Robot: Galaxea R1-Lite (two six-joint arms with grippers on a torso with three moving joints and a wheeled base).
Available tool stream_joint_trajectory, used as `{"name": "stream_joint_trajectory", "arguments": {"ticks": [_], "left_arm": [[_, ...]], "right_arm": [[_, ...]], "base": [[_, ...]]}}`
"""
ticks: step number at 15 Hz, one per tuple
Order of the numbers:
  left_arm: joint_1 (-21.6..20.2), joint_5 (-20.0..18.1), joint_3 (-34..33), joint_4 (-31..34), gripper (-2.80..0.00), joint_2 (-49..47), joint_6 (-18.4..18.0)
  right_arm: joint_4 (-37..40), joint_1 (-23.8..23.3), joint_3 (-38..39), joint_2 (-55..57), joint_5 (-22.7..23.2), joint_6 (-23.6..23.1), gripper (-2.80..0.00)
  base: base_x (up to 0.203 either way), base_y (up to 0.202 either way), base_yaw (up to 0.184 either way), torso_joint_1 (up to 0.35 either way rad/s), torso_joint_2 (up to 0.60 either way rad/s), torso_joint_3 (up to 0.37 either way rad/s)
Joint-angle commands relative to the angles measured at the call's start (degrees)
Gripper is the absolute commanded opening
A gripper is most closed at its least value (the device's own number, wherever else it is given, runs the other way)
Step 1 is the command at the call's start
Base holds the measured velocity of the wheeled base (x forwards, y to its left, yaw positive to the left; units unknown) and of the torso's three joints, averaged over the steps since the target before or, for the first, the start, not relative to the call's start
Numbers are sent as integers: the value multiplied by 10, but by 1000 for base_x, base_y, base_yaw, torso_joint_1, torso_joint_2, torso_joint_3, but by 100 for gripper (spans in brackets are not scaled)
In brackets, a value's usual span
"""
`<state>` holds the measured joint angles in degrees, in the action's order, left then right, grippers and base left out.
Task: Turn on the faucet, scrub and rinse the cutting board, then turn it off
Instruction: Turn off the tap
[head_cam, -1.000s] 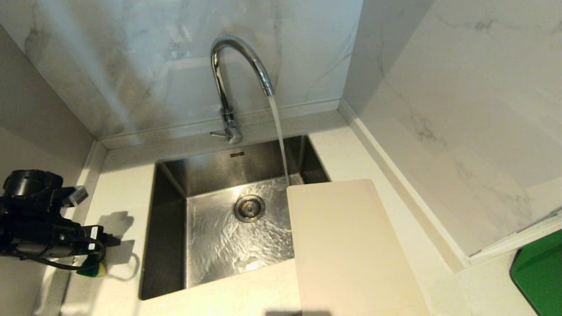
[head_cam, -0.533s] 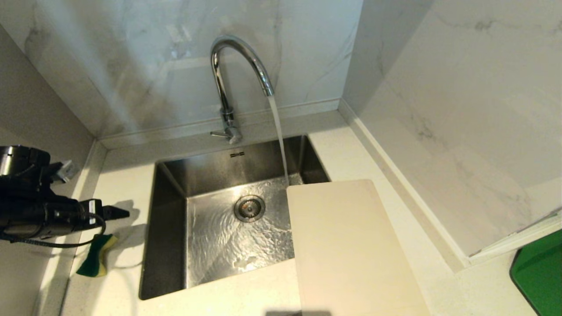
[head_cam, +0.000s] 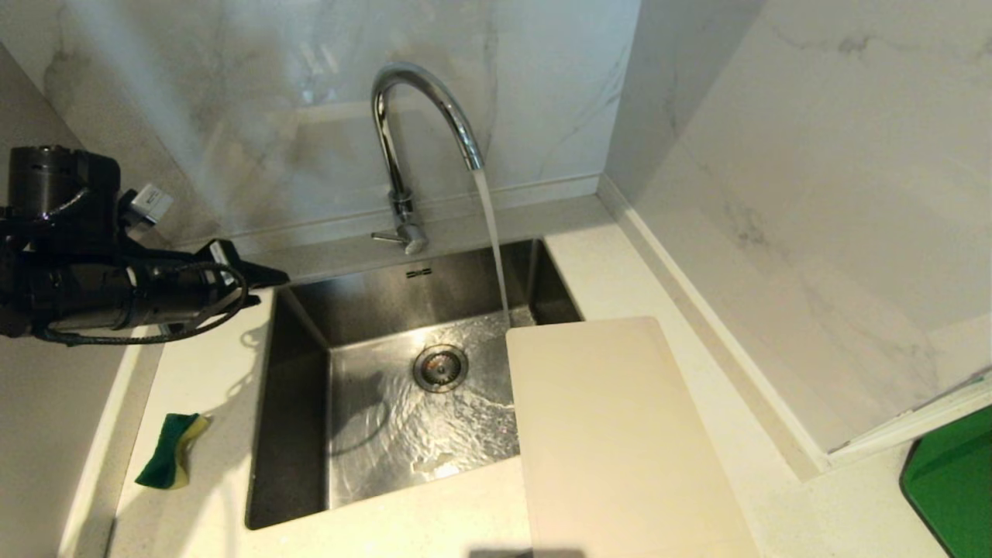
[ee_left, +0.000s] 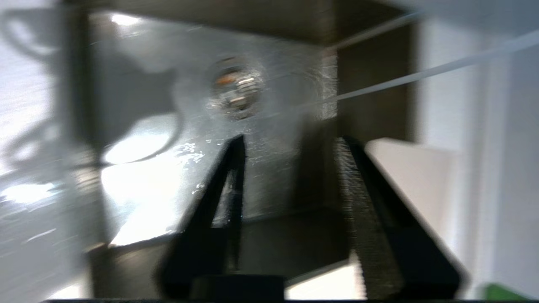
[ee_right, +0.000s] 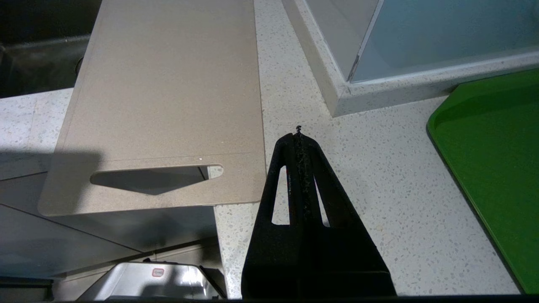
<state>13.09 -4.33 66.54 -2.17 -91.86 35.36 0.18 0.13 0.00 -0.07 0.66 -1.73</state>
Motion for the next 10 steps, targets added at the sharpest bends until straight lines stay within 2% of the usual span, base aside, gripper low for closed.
{"name": "stream_joint_trajectory", "arguments": {"ticks": [1, 3, 4, 6, 10], "left_arm": [[24, 0, 34, -37, -280, -33, 19], [34, 0, 44, -122, -280, -60, 41], [42, 0, 51, -174, -280, -79, 68], [56, -1, 57, -254, -280, -116, 97], [77, -3, 72, -407, -280, -182, 103]], "right_arm": [[0, 0, 1, 1, 0, 0, -280], [0, 0, 1, 1, 0, 0, -280], [0, 0, 0, 1, 0, 0, -280], [0, 0, 1, 1, 0, 0, -280], [3, 0, 0, 1, 0, 0, -280]], "base": [[0, 0, 0, 0, 0, 0], [0, 0, 0, 0, 0, 0], [0, 0, 0, 0, 0, 0], [0, 0, 0, 0, 0, 0], [0, 0, 0, 0, 0, 0]]}}
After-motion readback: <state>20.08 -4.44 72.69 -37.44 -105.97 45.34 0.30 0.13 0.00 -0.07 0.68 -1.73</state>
